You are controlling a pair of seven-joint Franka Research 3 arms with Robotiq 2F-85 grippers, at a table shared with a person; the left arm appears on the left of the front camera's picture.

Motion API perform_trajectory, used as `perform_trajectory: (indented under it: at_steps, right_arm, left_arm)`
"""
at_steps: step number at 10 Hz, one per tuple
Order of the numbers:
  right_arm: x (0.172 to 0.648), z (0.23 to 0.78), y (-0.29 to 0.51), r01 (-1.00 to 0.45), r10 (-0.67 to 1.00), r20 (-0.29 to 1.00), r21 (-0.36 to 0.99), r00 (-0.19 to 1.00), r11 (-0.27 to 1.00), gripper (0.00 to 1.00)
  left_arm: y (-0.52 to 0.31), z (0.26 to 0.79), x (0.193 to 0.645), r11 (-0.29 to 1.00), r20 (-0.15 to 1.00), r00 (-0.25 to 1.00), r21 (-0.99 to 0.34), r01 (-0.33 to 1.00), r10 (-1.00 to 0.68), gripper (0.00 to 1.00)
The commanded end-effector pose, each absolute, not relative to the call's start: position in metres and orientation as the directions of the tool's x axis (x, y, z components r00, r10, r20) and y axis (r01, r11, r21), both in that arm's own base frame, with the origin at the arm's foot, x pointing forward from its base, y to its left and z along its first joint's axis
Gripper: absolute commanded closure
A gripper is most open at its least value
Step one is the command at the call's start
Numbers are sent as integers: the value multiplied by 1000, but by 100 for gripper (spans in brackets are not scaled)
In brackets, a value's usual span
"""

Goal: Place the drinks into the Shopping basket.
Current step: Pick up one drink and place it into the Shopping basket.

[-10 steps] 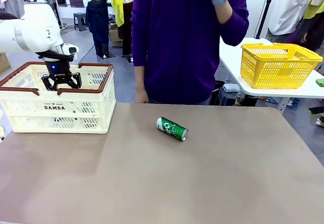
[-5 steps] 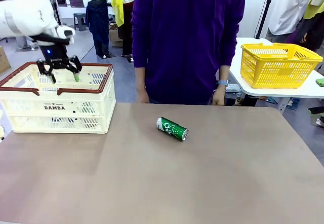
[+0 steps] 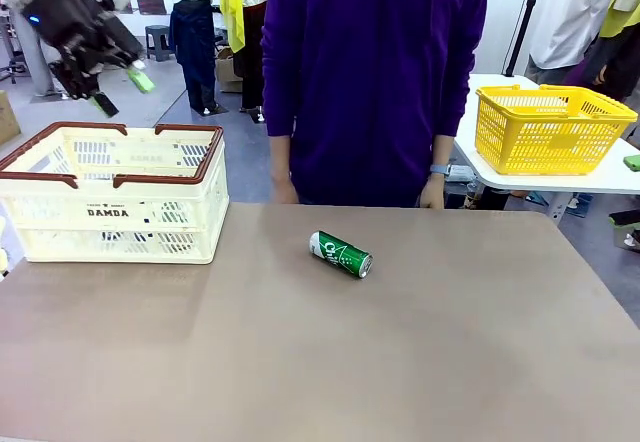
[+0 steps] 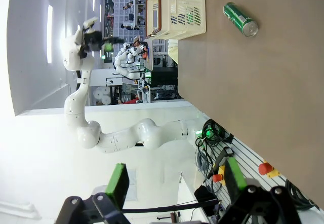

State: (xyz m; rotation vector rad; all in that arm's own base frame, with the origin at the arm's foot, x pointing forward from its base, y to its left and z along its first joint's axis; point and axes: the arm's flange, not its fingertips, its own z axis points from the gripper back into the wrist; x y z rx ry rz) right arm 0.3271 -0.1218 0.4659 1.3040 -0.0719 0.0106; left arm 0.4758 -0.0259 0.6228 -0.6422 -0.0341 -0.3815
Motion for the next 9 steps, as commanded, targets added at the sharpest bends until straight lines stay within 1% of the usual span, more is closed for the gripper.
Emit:
perform_trajectory:
  at_steps: [1, 2, 3, 5, 6, 7, 9]
  right_arm:
    - [326, 470, -122, -42, -31, 52, 964, 998, 262, 0]
    - [326, 470, -122, -42, -31, 52, 964, 998, 262, 0]
    - [326, 470, -122, -42, -31, 52, 964, 998, 262, 0]
    - [326, 470, -122, -42, -31, 52, 964, 998, 262, 0]
    - [326, 470, -122, -42, -31, 52, 964, 998, 262, 0]
    - [326, 470, -122, -42, -31, 52, 964, 998, 262, 0]
    - [326, 470, -122, -42, -31, 52, 964, 998, 262, 0]
  left_arm:
    - [23, 606, 446, 440, 204, 829, -768, 465, -521, 0]
    - [42, 594, 414, 272, 361, 786, -797, 539, -501, 0]
    - [67, 577, 388, 224, 438, 802, -803, 552, -406, 0]
    - [124, 539, 352, 153, 462, 872, -861, 485, -163, 0]
    - [139, 527, 341, 135, 463, 881, -871, 472, -93, 0]
    - [111, 553, 363, 194, 470, 837, -826, 529, -280, 0]
    - [111, 553, 363, 194, 470, 837, -826, 529, -280, 0]
